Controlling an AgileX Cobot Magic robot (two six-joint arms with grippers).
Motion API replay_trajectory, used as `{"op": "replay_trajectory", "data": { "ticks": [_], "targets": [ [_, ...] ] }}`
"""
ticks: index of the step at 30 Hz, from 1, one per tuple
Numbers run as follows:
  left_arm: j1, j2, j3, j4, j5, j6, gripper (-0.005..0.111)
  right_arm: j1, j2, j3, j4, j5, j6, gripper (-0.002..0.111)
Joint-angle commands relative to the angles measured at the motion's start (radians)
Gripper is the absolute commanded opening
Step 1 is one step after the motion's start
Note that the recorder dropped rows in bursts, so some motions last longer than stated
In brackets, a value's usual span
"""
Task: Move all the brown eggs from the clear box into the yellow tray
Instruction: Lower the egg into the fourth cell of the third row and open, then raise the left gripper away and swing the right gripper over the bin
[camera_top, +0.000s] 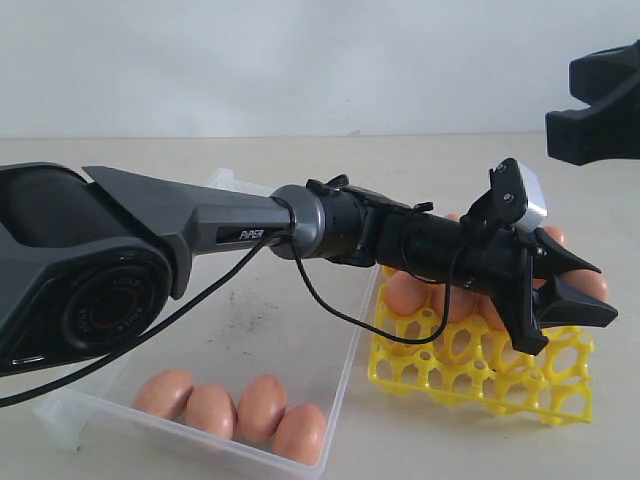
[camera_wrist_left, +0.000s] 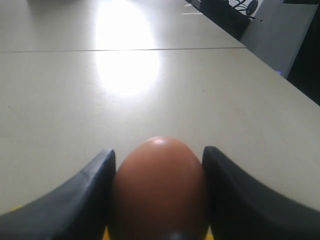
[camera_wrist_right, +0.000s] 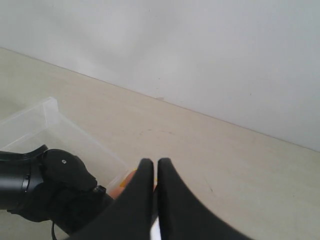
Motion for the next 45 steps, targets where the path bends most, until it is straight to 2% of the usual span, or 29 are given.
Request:
{"op": "replay_trajectory", "data": {
  "ticks": [1, 3, 5, 13, 15, 16, 17, 18, 19, 20, 23, 28, 29, 31, 34, 37, 40, 45],
  "targets": [
    [-0.004, -0.004, -0.006, -0.021, -0.001, -0.009, 0.027, -0.003, -0.003, 0.005, -0.001, -0.006, -0.003, 0.000],
    [-0.004, -0.004, -0.006, -0.021, -0.039, -0.042, 0.042, -0.003, -0.003, 0.005, -0.001, -0.006, -0.003, 0.000],
    [-0.004, -0.004, -0.006, -0.021, -0.064, -0.059, 0.050, -0.003, -0.003, 0.005, -0.001, -0.006, -0.003, 0.000],
    [-0.004, -0.006, -0.006, -0.021, -0.064, -0.059, 0.050, -0.003, -0.003, 0.005, -0.001, -0.006, -0.003, 0.000],
    [0.005, -0.022, -0.006, -0.021, -0.065, -0.083, 0.045, -0.003, -0.003, 0.005, -0.001, -0.006, -0.003, 0.000],
    [0.015, -0.037, -0.006, -0.021, -0.055, -0.135, 0.038, -0.003, -0.003, 0.005, -0.001, -0.006, -0.003, 0.000],
    [0.026, -0.054, -0.006, -0.021, -0.035, -0.186, 0.031, -0.003, -0.003, 0.005, -0.001, -0.006, -0.003, 0.000],
    [0.041, -0.082, -0.006, 0.015, -0.004, -0.267, 0.016, -0.003, -0.003, 0.005, -0.001, -0.011, -0.003, 0.000],
    [0.048, -0.102, -0.006, 0.046, 0.019, -0.322, 0.008, -0.003, -0.003, 0.005, -0.001, -0.019, -0.003, 0.000],
    [0.054, -0.124, -0.006, 0.089, 0.038, -0.362, 0.004, -0.003, -0.003, 0.005, 0.004, -0.030, -0.003, 0.000],
    [0.075, -0.198, -0.006, 0.254, 0.060, -0.505, 0.004, -0.001, -0.003, 0.005, 0.043, -0.090, -0.022, 0.000],
    [0.095, -0.344, 0.000, 0.634, 0.013, -0.760, 0.004, -0.001, -0.001, 0.005, 0.107, -0.131, -0.082, 0.000],
    [0.095, -0.374, 0.004, 0.756, -0.014, -0.843, 0.004, -0.001, -0.001, 0.005, 0.114, -0.115, -0.082, 0.000],
    [0.100, -0.419, 0.007, 1.070, -0.046, -1.113, 0.004, -0.001, -0.001, 0.005, 0.129, -0.080, -0.082, 0.000],
    [0.116, -0.470, 0.007, 1.539, -0.001, -1.562, 0.004, -0.001, -0.001, 0.005, 0.231, -0.052, -0.151, 0.000],
    [0.139, -0.502, 0.022, 1.798, 0.100, -1.806, 0.004, -0.001, 0.013, 0.005, 0.440, -0.050, -0.349, 0.000],
    [0.170, -0.553, 0.090, 1.905, 0.117, -1.923, 0.004, -0.001, 0.073, -0.018, 0.646, 0.013, -0.564, 0.000],
    [0.233, -0.669, 0.256, 1.911, 0.020, -2.044, 0.004, -0.001, 0.239, -0.115, 0.925, 0.128, -0.818, 0.000]
  ]
}}
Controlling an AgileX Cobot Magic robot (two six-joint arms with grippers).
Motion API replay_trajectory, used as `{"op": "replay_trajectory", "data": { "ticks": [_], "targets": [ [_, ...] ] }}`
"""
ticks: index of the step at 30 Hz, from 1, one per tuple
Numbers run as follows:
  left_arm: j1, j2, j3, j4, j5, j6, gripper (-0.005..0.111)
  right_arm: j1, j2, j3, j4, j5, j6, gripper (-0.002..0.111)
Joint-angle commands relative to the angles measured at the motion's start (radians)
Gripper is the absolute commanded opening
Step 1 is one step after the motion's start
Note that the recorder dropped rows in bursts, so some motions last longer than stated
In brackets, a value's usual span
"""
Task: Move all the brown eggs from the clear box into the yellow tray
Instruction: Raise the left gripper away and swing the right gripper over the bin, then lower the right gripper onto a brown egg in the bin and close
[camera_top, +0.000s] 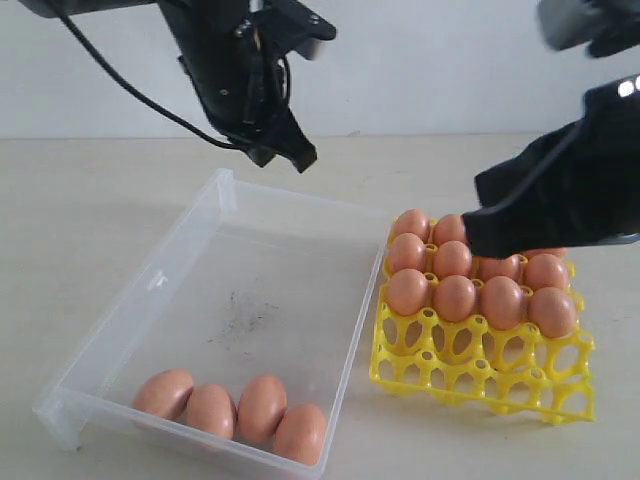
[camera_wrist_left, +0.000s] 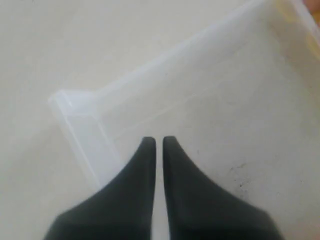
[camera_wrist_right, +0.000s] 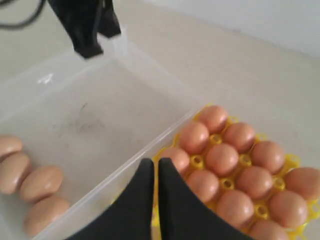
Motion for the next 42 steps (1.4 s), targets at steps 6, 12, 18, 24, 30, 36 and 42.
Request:
{"op": "replay_trajectory", "data": {
  "ticks": [6, 12, 18, 24, 30, 36, 42],
  "targets": [
    [0.118, -0.267, 0.378, 0.059, -0.201, -0.178, 0.004, -0.001, 0.361, -0.229, 0.430, 0.181, -0.405, 0.000],
    [0.174, -0.424, 0.681, 0.065, -0.443, -0.280, 0.004, -0.001, 0.592, -0.372, 0.516, 0.253, -0.420, 0.000],
    [0.180, -0.532, 0.905, 0.067, -0.700, -0.323, 0.004, -0.001, 0.758, -0.482, 0.701, 0.292, -0.486, 0.000],
    [0.220, -0.584, 1.037, 0.069, -0.801, -0.342, 0.004, 0.086, 0.851, -0.556, 0.746, 0.289, -0.531, 0.009],
    [0.254, -0.621, 1.116, 0.110, -0.809, -0.342, 0.004, 0.174, 0.925, -0.606, 0.677, 0.288, -0.431, 0.049],
    [0.262, -0.655, 1.169, 0.130, -0.842, -0.346, 0.004, 0.189, 0.968, -0.620, 0.434, 0.362, -0.144, 0.047],
    [0.262, -0.656, 1.193, 0.130, -0.902, -0.360, 0.004, 0.189, 0.978, -0.620, 0.429, 0.345, -0.087, 0.047]
  ]
}}
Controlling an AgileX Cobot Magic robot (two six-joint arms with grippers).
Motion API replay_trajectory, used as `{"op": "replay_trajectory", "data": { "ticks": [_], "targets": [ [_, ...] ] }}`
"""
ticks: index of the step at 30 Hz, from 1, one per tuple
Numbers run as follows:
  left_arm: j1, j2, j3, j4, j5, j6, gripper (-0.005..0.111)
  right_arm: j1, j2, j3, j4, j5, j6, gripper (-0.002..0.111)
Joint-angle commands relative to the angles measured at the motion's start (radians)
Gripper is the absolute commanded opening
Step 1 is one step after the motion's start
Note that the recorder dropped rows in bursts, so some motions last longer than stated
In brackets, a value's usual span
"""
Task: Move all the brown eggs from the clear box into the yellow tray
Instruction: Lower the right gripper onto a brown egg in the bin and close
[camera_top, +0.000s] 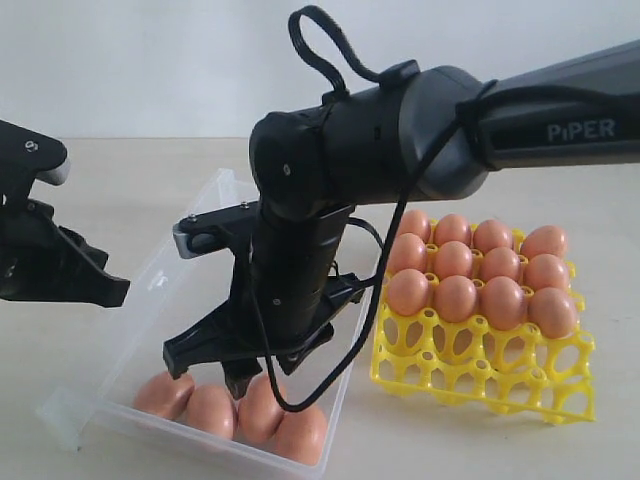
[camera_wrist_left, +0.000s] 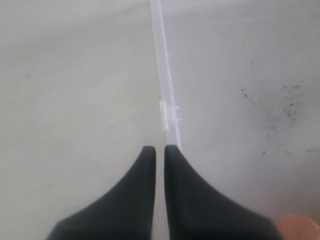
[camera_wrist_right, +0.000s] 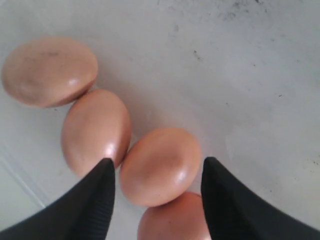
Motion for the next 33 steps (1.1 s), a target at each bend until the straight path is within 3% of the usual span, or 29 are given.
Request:
{"op": "replay_trajectory", "data": {
  "ticks": [1, 12, 33],
  "targets": [
    [0.003, -0.008, 0.011, 0.005, -0.050, -0.014, 0.004, 0.003, 0.000, -0.007, -0.018, -0.033, 0.057, 0.047],
    [0.003, -0.008, 0.016, 0.005, -0.056, -0.019, 0.004, 0.003, 0.000, -0.007, -0.110, -0.037, 0.169, 0.047],
    [0.003, -0.008, 0.015, 0.005, -0.078, -0.019, 0.004, 0.003, 0.124, -0.007, -0.022, -0.022, 0.130, 0.045]
  ]
}}
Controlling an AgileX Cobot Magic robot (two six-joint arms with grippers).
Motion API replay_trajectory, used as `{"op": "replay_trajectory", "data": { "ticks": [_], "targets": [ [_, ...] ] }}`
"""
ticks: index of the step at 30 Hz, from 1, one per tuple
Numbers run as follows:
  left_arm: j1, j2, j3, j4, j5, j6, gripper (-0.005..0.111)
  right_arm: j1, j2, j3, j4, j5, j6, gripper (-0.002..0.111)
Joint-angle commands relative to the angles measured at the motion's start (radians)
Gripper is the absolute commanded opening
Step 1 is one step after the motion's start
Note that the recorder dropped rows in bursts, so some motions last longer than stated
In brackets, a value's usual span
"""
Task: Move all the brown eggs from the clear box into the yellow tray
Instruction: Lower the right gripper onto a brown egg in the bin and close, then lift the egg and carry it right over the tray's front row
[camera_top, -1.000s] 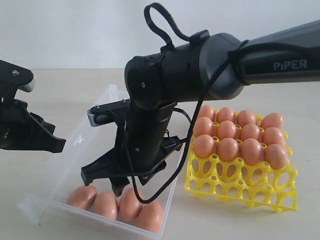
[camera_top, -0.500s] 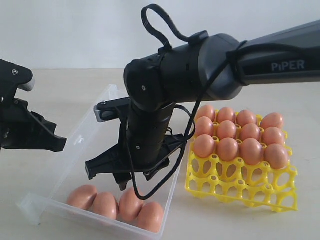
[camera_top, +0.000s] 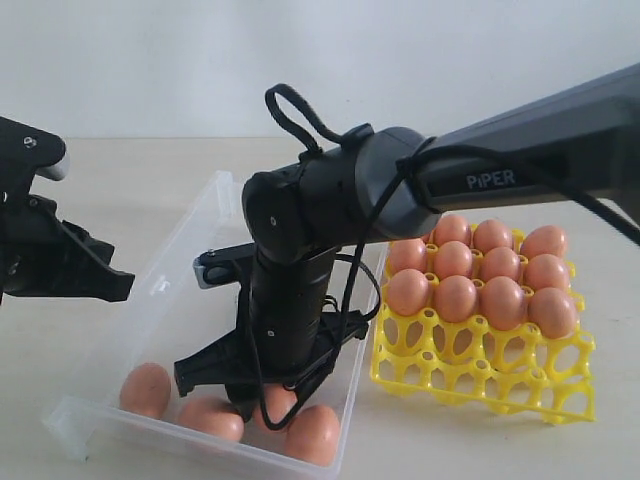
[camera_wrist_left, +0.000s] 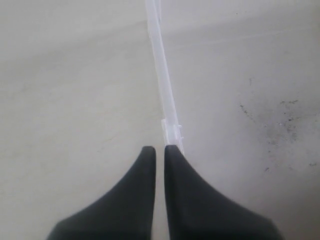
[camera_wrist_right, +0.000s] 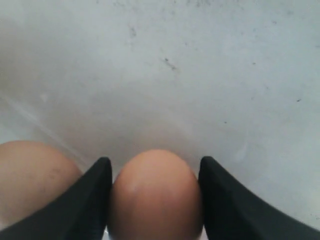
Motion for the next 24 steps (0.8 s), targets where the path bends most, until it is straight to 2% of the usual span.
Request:
{"op": "replay_trajectory", "data": {
  "ticks": [1, 5, 10, 13, 16, 19, 24],
  "targets": [
    [0.003, -0.008, 0.005, 0.005, -0.018, -0.011, 0.004, 0.003, 0.003, -0.003, -0.005, 0.019, -0.023, 0.040],
    [0.003, -0.008, 0.005, 0.005, -0.018, -0.011, 0.004, 0.003, 0.003, -0.004, -0.007, 0.009, -0.118, 0.000],
    [0.003, -0.008, 0.005, 0.005, -0.018, -0.011, 0.004, 0.003, -0.002, -0.044, -0.102, -0.007, -0.143, 0.000],
    [0.003, -0.008, 0.005, 0.005, -0.022, -0.011, 0.004, 0.003, -0.071, -0.043, -0.221, -0.113, -0.120, 0.000],
    [0.003, -0.008, 0.005, 0.005, -0.040, -0.011, 0.004, 0.003, -0.152, -0.004, -0.247, -0.267, -0.111, 0.000],
    [0.003, -0.008, 0.005, 0.005, -0.055, -0.011, 0.004, 0.003, -0.276, 0.090, -0.285, -0.418, -0.109, 0.000],
    [0.003, -0.008, 0.005, 0.005, -0.064, -0.011, 0.004, 0.001, -0.447, 0.322, -0.455, -0.703, 0.041, 0.000]
  ]
}}
